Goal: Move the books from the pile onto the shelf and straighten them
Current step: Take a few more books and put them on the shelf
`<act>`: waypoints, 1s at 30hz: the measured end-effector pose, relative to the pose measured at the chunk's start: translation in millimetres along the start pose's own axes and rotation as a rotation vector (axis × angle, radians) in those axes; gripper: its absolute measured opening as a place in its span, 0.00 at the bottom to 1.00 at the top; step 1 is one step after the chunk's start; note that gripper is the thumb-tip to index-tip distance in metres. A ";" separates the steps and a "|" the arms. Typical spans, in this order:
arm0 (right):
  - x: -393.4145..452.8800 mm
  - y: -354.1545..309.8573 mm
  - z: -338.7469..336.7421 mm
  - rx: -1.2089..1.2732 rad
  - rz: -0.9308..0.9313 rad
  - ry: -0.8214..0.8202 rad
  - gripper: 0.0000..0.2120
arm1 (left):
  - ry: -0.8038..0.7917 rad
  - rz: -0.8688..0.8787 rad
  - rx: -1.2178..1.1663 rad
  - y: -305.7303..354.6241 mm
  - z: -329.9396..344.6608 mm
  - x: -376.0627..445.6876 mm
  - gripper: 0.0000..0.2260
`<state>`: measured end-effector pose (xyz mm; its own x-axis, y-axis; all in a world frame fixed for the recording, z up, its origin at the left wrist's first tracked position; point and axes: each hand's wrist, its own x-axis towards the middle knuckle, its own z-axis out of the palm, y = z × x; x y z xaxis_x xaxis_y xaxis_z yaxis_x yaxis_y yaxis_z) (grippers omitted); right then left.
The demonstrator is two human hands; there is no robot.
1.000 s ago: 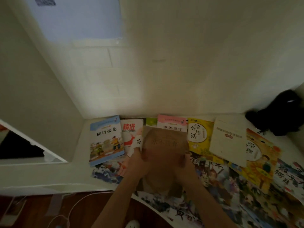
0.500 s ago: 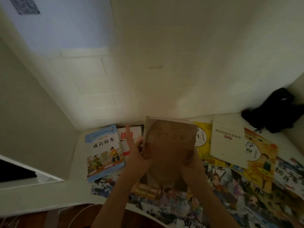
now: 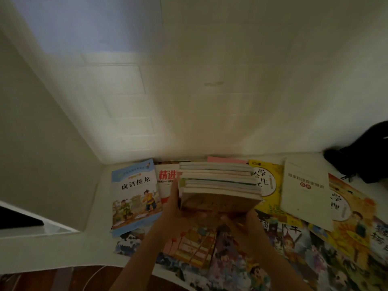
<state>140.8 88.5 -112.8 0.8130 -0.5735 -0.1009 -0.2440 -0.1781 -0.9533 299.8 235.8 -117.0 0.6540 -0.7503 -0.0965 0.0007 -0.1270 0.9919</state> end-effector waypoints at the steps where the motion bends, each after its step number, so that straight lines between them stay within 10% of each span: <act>1: 4.0 -0.8 -0.1 -0.006 -0.003 0.007 0.35 | 0.050 0.012 -0.033 2.2 5.3 -1.7 0.41; 10: 8.3 -79.8 -6.2 0.027 -0.139 -0.023 0.32 | 0.342 0.284 -0.041 56.9 0.5 -22.9 0.32; 22: -80.9 -328.0 74.1 0.199 -0.700 -0.403 0.28 | 0.968 0.635 0.077 265.8 -93.6 -226.2 0.36; 30: -128.0 -505.3 74.7 0.432 -0.931 -0.531 0.26 | 1.085 0.847 0.378 450.6 -128.3 -312.8 0.27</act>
<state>199.5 311.7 360.6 0.7279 0.0628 0.6828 0.6846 -0.0086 -0.7289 192.7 496.5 370.7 0.6004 0.1518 0.7851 -0.7617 -0.1902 0.6193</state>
